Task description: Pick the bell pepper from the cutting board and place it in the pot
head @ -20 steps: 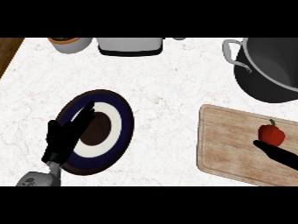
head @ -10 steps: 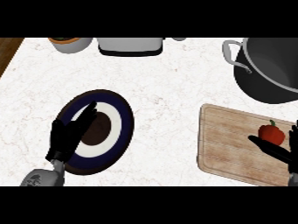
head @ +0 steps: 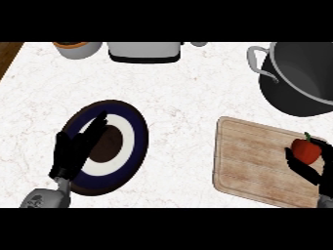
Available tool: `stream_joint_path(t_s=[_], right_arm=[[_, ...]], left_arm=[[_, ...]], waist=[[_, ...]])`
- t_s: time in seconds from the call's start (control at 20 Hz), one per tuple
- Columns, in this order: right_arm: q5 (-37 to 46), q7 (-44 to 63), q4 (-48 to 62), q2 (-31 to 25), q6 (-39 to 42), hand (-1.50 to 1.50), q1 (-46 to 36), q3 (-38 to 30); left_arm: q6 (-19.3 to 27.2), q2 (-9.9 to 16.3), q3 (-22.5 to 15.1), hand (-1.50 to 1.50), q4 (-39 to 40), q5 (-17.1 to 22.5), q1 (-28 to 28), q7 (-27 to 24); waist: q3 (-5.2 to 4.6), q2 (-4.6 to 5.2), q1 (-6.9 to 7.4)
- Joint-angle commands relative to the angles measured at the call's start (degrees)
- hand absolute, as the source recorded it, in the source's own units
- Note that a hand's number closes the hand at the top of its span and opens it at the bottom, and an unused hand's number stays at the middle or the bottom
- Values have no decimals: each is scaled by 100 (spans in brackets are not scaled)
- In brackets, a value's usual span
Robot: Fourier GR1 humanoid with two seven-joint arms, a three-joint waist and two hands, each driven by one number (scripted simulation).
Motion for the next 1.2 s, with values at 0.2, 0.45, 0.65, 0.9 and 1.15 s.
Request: stream_joint_path(t_s=[0.2,0.45,0.65,0.9,1.15], right_arm=[[-155,-1136,603,504,-55,150,-266,-131],[-199,-836,627,-1576,3070,150,-705,342],[-145,-1341,678,-2362,4269,150,-824,496],[-175,-2273,983,-3273,5544,150,-919,419],[-31,-2882,1215,-3781,5626,150,-1024,397]], left_arm=[[68,-125,72,0,224,-63,-135,-48],[-105,-127,-122,0,21,-38,-97,-71],[-138,-93,-159,0,57,-88,-117,-89],[-128,-124,-145,0,35,-65,-147,-104],[-66,-170,-147,0,17,-89,-203,-73]], waist=[[150,63,26],[218,156,417],[242,215,465],[250,227,419],[267,238,417]])
